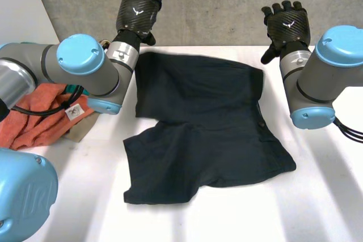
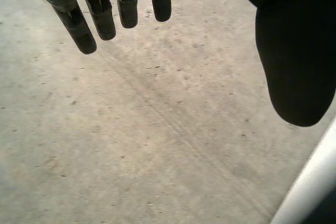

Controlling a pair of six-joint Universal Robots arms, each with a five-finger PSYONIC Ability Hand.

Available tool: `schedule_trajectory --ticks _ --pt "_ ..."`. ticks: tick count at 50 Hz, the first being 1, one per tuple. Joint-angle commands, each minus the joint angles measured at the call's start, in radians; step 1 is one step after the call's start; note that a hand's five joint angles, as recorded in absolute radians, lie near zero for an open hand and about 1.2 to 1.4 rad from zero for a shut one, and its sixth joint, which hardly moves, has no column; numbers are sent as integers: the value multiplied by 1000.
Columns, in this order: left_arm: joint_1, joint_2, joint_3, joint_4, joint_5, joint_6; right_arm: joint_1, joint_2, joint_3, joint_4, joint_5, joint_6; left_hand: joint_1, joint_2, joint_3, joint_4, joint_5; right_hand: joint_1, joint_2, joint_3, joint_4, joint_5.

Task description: Fold the laundry.

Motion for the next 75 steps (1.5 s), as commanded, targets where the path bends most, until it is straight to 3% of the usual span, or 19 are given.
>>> schedule_trajectory --ticks 1,5,10,15,22,26,30,33,40,42,45,46,50,54,60,65,69,75 --pt "-13 116 -107 18 -123 1 1 -107 40 70 -11 -37 -14 -33 -40 -28 -47 -50 -37 -36 -42 -49" --pt "-16 294 -299 1 -174 4 -5 -244 123 243 -142 -53 -14 -33 -40 -28 -47 -50 -37 -36 -42 -49" --pt "-52 587 -636 -138 -223 0 -47 -349 226 444 -285 -70 51 32 25 37 18 -50 -37 -36 -42 -49" --pt "-125 829 -922 -313 -231 -14 -131 -414 390 607 -334 -130 183 164 157 169 150 75 88 89 83 76" --pt "-240 1014 -1225 -421 -229 -136 -165 -484 677 598 -366 -321 521 501 495 506 488 318 331 332 326 319" --pt "-288 1019 -1326 -433 -226 -199 -208 -500 803 523 -397 -394 606 587 580 592 573 336 350 350 344 337" --pt "-299 982 -1394 -427 -229 -224 -232 -495 884 420 -452 -400 519 499 493 504 485 348 361 362 356 349" --pt "-294 930 -1405 -418 -223 -224 -232 -491 921 345 -488 -402 398 379 372 384 365 345 358 359 353 346" --pt "-234 833 -1408 -332 -225 -217 -248 -451 944 225 -509 -400 383 364 357 369 350 357 370 371 365 358" --pt "-216 809 -1408 -298 -225 -210 -246 -428 943 204 -508 -400 389 370 363 375 356 415 428 429 423 416" --pt "-202 763 -1402 -241 -226 -207 -245 -396 936 165 -508 -402 410 390 384 395 376 679 692 693 687 680" --pt "-202 738 -1399 -209 -226 -204 -245 -387 932 149 -505 -405 479 460 453 465 446 860 873 874 868 861" --pt "-202 706 -1390 -166 -226 -190 -246 -360 920 129 -495 -412 641 622 615 627 608 1116 1129 1130 1124 1117" --pt "-202 698 -1377 -141 -225 -166 -249 -351 912 129 -495 -402 1195 1176 1169 1181 1162 1172 1185 1186 1180 1173" --pt "-204 739 -1374 -141 -228 -128 -251 -400 924 150 -475 -408 1208 1188 1182 1193 1175 1172 1185 1186 1180 1173" --pt "-213 837 -1391 -219 -226 -85 -252 -520 932 269 -420 -417 1208 1188 1182 1193 1175 1172 1185 1186 1180 1173" --pt "-234 940 -1391 -399 -226 -65 -252 -616 926 441 -400 -443 1208 1188 1182 1193 1175 1172 1185 1186 1180 1173" --pt "-294 1077 -1356 -778 -216 -65 -317 -791 932 745 -399 -595 1208 1188 1182 1193 1175 1172 1185 1186 1180 1173"
